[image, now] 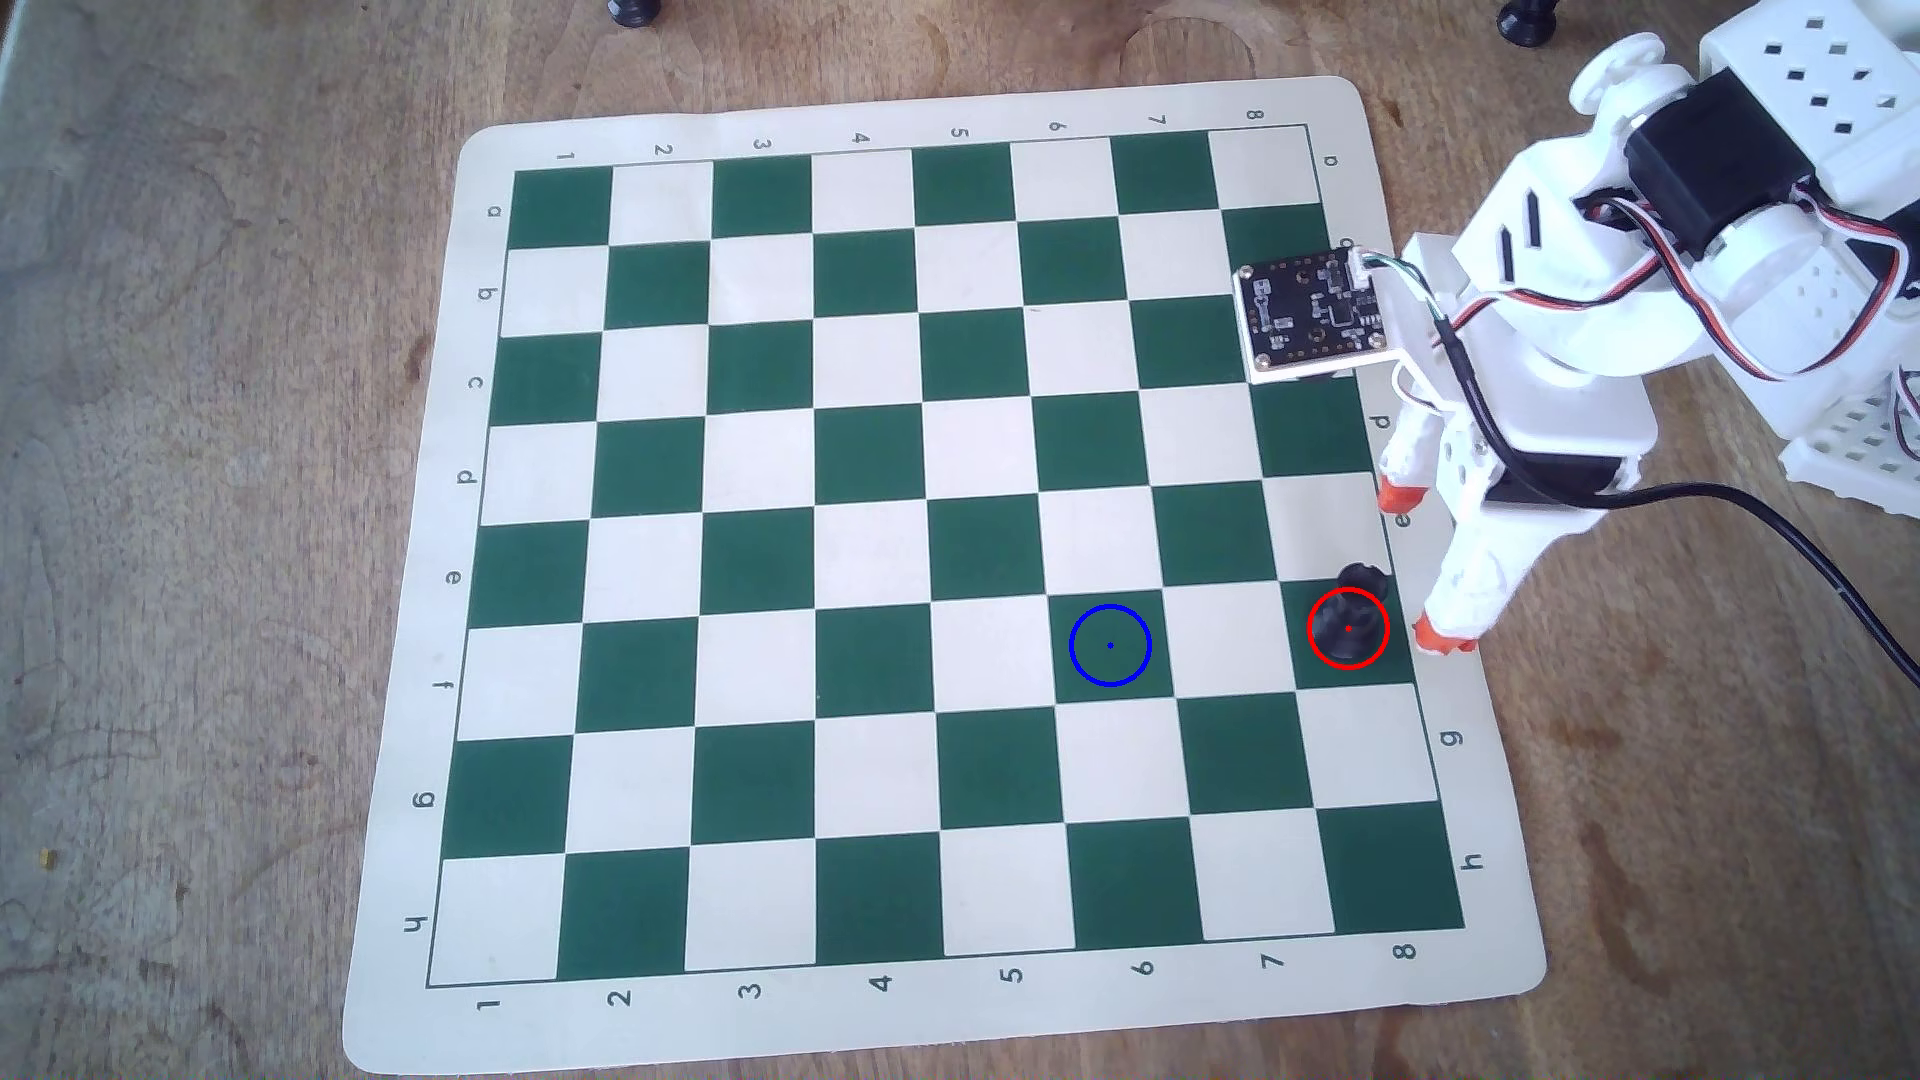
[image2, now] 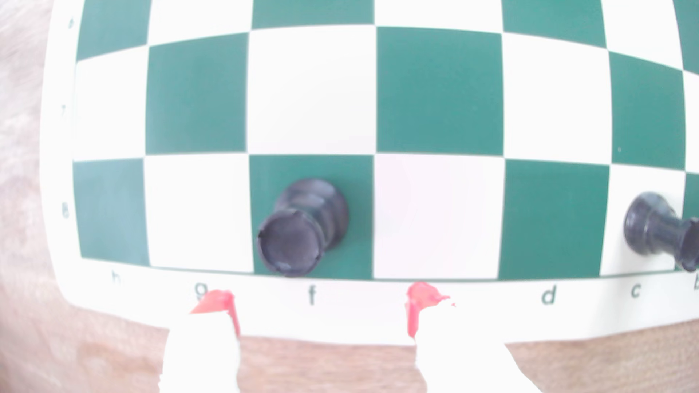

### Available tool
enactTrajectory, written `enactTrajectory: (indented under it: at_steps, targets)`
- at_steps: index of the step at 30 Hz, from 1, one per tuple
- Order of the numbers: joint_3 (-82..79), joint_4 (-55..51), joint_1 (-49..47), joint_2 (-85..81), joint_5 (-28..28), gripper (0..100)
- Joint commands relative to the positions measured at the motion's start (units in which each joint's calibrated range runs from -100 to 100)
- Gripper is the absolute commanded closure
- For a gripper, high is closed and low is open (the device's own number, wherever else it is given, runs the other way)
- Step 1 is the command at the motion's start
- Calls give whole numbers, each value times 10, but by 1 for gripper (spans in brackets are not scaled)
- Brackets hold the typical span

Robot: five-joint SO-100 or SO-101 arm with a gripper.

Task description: Move the chess piece from red to blue

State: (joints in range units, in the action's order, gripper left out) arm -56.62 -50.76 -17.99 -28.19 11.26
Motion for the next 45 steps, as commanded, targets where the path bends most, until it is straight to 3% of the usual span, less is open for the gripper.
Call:
enactTrajectory:
  at_steps: [1,45]
  targets:
    - [23,10,-13,-2,4,75]
    - [71,98,-15,60,18,82]
